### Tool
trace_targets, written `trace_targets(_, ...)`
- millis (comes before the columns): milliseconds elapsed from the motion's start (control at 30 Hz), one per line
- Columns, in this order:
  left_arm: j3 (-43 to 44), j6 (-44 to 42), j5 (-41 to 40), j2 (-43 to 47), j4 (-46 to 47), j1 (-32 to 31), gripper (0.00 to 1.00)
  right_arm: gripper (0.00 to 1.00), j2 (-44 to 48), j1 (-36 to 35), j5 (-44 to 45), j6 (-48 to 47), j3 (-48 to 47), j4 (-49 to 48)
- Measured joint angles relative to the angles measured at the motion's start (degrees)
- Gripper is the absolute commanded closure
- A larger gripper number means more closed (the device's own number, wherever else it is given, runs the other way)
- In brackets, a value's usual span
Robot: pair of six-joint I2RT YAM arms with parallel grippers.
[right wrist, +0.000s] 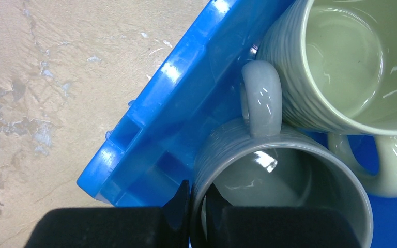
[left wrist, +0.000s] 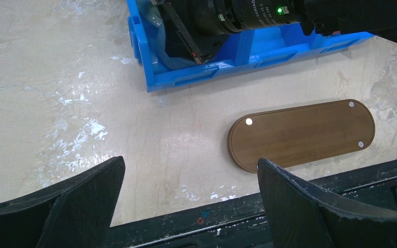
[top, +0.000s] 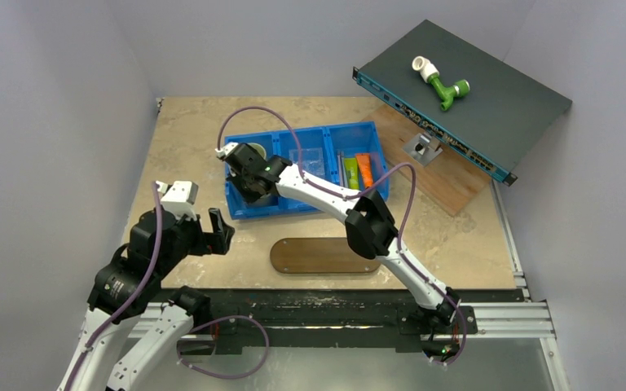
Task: Prepare toiletry sets of a toothbrush and toothpaste on the tray
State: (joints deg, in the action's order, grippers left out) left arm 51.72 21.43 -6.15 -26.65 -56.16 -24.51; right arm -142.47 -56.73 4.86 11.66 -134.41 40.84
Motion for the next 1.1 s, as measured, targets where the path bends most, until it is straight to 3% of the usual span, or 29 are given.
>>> trace_targets(267, 0.00, 0.04, -1.66, 1.14, 0.00, 0.00, 0.00, 1.00, 4.35, -0.13, -0.02, 0.26, 5.11, -1.70)
trace_targets(733, 0.00, 0.42, -3.85, 1.99, 0.00, 0.00, 0.00, 1.00, 21.18, -1.07, 1.53, -0.61, 9.31, -2.71)
trace_targets(1100, 0.00, 0.50, -6.54, 3.28, -0.04, 0.00, 0.00, 1.00, 38.73, -2.56, -1.62, -7.19, 30.38, -3.23)
